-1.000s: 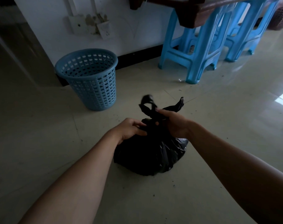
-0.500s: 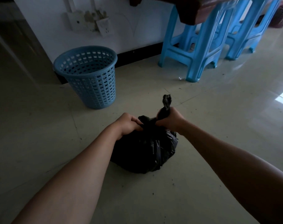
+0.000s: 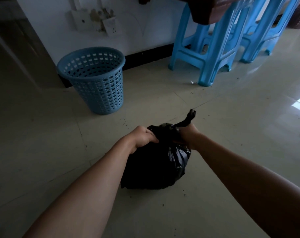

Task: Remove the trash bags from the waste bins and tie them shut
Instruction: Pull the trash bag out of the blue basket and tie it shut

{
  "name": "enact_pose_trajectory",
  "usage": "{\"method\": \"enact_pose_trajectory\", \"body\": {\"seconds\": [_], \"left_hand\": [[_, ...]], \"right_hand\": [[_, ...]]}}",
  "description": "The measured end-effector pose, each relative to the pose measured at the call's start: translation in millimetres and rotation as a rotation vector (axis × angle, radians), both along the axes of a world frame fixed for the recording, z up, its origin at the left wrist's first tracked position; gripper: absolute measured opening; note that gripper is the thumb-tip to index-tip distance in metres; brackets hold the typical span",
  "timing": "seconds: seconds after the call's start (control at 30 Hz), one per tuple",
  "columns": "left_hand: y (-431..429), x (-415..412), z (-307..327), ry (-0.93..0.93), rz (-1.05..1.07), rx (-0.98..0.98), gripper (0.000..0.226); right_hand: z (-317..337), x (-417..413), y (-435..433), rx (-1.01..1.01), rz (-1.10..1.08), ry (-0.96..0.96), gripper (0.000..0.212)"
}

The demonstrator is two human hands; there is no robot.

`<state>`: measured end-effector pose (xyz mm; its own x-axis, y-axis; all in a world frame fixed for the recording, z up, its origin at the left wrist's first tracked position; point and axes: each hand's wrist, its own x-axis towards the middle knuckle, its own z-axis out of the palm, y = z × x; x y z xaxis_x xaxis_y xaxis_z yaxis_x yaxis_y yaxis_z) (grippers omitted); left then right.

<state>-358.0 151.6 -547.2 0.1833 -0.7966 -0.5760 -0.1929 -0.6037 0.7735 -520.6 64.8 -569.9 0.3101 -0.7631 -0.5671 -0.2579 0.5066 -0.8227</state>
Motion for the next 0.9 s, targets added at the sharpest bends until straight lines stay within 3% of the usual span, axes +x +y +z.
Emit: {"method": "enact_pose_trajectory", "body": {"seconds": [0.07,0.13,0.27,0.37,0.53,0.67,0.9], "left_hand": [[2.9,6.3,-5.4,0.038,0.048,0.016,0.021],[2.6,8.8,-7.7,0.096,0.171,-0.010,0.018],[-11.8,8.4,-15.4,-0.076,0.341,-0.201,0.010],[-23.2,-1.4,-17.5,-0.091,0.267,-0.286,0.007],[-30.6,-19.3,-24.2,-0.135,0.027,-0.197,0.010],[-34.2,-26.2,-28.7,-0.199,0.009,-0.242,0.023],[-41.2,-42.3,-26.3,-0.566,-0.248,-0.210,0.010]], "right_hand": [[4.9,-6.1,-5.5,0.141,-0.004,-0.138,0.009],[10.3,-11.6,-9.0,0.135,0.029,-0.104,0.015],[15.3,-17.1,-8.8,0.073,-0.007,-0.067,0.024],[16.6,-18.4,-4.6,0.075,-0.039,-0.068,0.022],[18.8,-27.3,-3.7,0.032,-0.064,-0.040,0.019],[21.1,-31.8,-4.2,0.039,-0.095,-0.060,0.021],[14.5,-34.6,-10.0,0.042,-0.147,-0.064,0.033]]}}
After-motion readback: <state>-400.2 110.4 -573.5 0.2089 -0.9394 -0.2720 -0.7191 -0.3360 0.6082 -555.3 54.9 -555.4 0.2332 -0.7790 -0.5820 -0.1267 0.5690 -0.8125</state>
